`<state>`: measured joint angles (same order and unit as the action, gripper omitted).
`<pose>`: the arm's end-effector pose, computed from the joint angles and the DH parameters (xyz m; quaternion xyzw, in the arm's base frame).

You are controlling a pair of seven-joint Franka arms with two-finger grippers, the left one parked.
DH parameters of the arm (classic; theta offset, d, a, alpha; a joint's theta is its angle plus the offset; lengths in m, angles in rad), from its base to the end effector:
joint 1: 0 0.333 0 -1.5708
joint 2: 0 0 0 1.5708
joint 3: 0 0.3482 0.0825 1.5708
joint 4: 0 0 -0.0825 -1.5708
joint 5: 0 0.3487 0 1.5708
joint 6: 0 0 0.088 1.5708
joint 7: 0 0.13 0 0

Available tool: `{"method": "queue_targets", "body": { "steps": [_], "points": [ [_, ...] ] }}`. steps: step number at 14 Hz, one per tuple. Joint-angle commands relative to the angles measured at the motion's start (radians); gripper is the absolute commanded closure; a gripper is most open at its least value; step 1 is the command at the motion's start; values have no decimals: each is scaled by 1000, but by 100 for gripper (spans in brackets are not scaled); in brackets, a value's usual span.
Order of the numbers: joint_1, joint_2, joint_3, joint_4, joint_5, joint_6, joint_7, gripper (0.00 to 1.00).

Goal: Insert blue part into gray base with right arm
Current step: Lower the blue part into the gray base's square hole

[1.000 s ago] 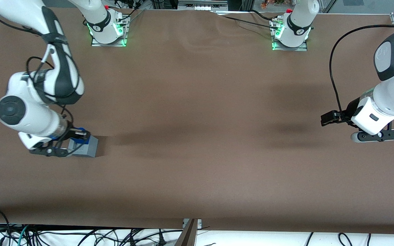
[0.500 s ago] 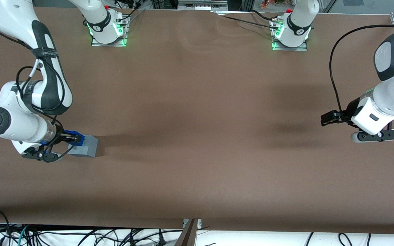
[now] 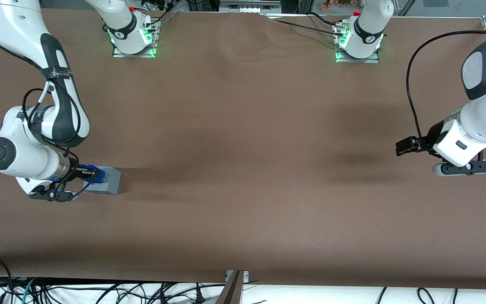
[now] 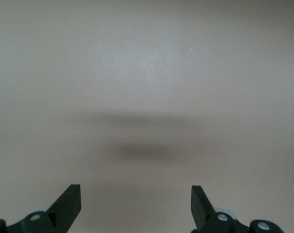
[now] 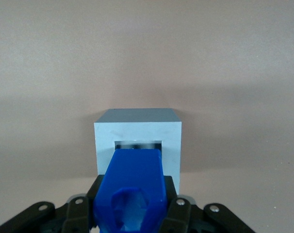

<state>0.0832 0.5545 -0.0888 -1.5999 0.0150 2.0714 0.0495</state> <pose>0.6668 0.0059 0.3266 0.9987 -0.0257 -0.0400 0.0181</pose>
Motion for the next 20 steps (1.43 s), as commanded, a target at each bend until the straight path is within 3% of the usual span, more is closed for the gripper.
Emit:
{"method": "queue_targets", "body": {
  "steps": [1,20],
  "points": [
    [-11,12,9,14,14,-5,-36,91],
    [-11,36,9,18,20,32,-74,92]
  ]
}}
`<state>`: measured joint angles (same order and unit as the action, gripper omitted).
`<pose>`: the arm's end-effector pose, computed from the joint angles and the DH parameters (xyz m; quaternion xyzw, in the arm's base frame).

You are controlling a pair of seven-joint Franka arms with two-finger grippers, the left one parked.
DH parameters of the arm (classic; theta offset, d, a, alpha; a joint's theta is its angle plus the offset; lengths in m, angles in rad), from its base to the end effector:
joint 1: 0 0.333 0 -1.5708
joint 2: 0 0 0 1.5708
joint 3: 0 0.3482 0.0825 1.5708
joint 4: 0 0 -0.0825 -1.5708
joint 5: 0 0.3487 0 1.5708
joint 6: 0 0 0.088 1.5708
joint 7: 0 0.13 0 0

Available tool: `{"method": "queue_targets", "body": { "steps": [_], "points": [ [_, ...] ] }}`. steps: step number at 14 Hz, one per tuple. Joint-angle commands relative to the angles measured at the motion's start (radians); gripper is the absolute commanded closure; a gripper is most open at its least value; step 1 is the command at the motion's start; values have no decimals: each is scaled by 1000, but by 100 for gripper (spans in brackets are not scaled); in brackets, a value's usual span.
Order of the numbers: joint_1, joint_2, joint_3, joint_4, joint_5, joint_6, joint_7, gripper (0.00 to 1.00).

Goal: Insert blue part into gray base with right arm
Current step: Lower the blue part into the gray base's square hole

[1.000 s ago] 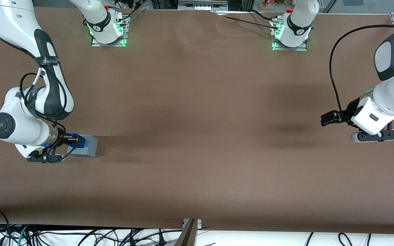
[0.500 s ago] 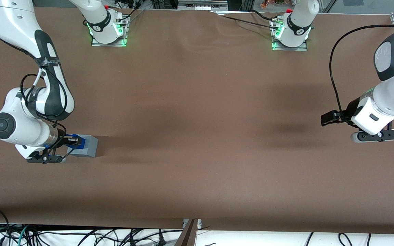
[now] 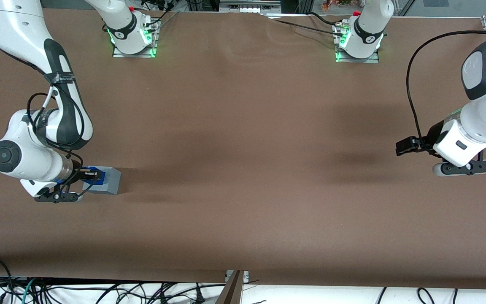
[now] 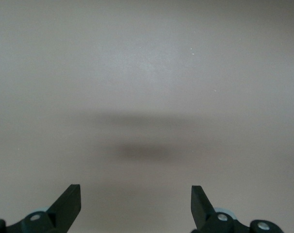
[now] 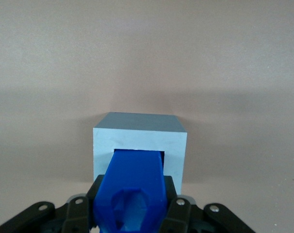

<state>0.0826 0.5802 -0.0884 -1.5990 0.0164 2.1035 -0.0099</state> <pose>0.6711 0.0059 0.3123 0.9992 0.0039 -0.0368 0.0173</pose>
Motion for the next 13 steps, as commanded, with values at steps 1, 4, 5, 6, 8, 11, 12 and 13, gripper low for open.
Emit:
{"method": "queue_targets", "body": {
  "steps": [1,4,5,6,8,11,12,13],
  "points": [
    [-11,10,9,19,19,1,-12,91],
    [-11,10,9,19,22,1,-13,83],
    [-11,10,9,19,22,1,-4,7],
    [-11,10,9,19,23,0,-5,0],
    [-12,3,7,19,28,-2,-7,0],
    [-14,-31,7,19,43,-26,-16,0],
    [-14,-43,7,19,43,-49,-16,0],
    [-12,-68,10,19,43,-84,-16,0]
  ]
}}
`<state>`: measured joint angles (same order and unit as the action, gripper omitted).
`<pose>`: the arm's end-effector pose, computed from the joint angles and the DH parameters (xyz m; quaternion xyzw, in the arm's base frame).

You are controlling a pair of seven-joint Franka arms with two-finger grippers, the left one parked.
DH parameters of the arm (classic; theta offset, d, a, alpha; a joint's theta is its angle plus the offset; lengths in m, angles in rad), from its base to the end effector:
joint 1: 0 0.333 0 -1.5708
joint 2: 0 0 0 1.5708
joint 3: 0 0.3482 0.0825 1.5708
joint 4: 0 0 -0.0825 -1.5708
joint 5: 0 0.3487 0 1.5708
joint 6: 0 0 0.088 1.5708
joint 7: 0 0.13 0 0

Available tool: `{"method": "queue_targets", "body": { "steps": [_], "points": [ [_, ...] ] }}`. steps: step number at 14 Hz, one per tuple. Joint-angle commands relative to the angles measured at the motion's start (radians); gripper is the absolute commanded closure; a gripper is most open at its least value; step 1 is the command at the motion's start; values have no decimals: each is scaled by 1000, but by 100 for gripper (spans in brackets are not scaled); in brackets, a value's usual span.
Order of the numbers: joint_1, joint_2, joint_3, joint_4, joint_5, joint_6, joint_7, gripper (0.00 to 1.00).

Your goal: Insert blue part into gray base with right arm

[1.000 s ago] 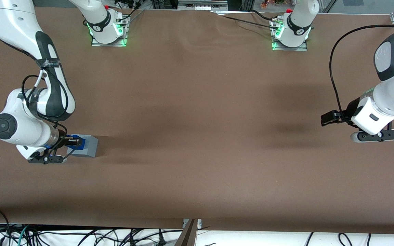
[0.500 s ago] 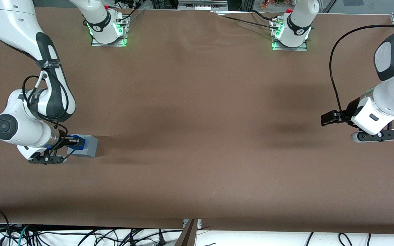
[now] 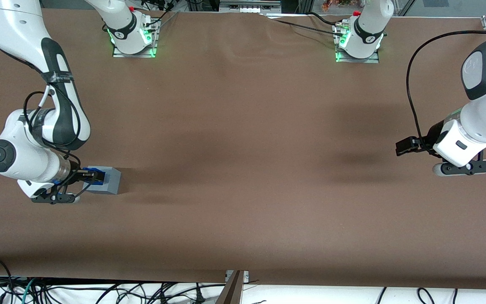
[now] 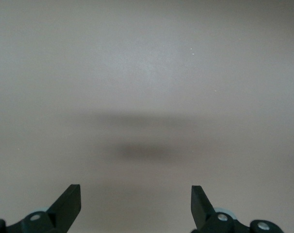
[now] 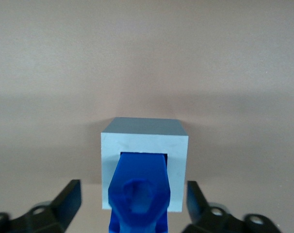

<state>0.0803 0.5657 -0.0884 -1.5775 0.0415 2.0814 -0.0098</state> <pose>0.6739 0.0065 0.3291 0.9995 -0.0037 -0.0298 0.0058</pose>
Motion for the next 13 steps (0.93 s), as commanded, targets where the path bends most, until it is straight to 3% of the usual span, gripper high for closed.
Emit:
{"method": "queue_targets", "body": {
  "steps": [1,8,13],
  "points": [
    [-5,-91,13,-2,18,-102,-15,0],
    [1,-383,15,4,9,-493,-19,0],
    [-108,-527,99,-73,-23,-427,-27,0]
  ]
}}
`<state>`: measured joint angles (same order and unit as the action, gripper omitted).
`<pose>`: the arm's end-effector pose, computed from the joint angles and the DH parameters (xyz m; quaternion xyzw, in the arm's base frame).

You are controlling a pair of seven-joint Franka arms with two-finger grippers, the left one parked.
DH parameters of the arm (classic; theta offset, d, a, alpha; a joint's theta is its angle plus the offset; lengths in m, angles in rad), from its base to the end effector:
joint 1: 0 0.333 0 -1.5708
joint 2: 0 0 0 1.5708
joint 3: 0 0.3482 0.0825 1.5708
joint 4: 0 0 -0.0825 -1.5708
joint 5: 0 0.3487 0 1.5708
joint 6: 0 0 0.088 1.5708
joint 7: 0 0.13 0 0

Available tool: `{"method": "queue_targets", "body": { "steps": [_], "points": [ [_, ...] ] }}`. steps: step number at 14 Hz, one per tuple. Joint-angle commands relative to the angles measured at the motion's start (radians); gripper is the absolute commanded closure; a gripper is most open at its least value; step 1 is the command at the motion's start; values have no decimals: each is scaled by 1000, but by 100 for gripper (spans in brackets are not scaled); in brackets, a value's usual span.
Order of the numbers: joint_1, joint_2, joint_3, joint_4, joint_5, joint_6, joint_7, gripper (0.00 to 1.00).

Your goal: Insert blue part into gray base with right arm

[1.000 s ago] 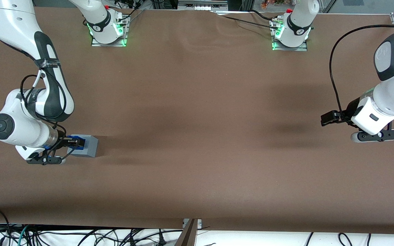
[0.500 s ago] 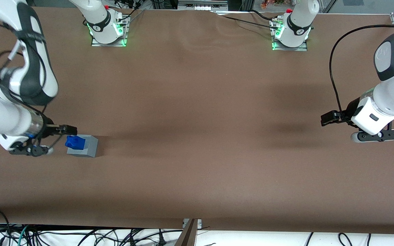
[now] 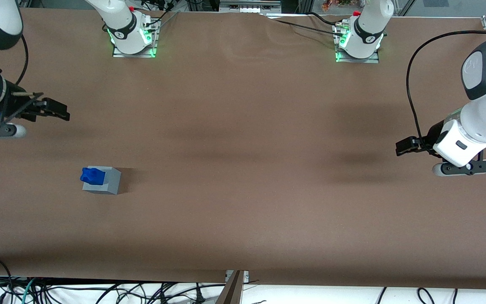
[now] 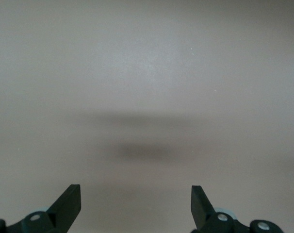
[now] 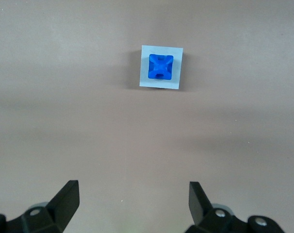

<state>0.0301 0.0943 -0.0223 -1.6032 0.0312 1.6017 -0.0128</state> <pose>0.5464 0.0088 0.5719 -0.9987 -0.0091 0.0478 0.0146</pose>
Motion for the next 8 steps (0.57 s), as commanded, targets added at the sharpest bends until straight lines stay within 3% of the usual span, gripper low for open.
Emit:
{"method": "queue_targets", "body": {
  "steps": [1,4,8],
  "points": [
    [-71,-82,35,-60,-11,93,-26,0],
    [-81,-154,53,-161,-22,67,-12,0],
    [-91,-140,62,-146,-25,41,-24,0]
  ]
}}
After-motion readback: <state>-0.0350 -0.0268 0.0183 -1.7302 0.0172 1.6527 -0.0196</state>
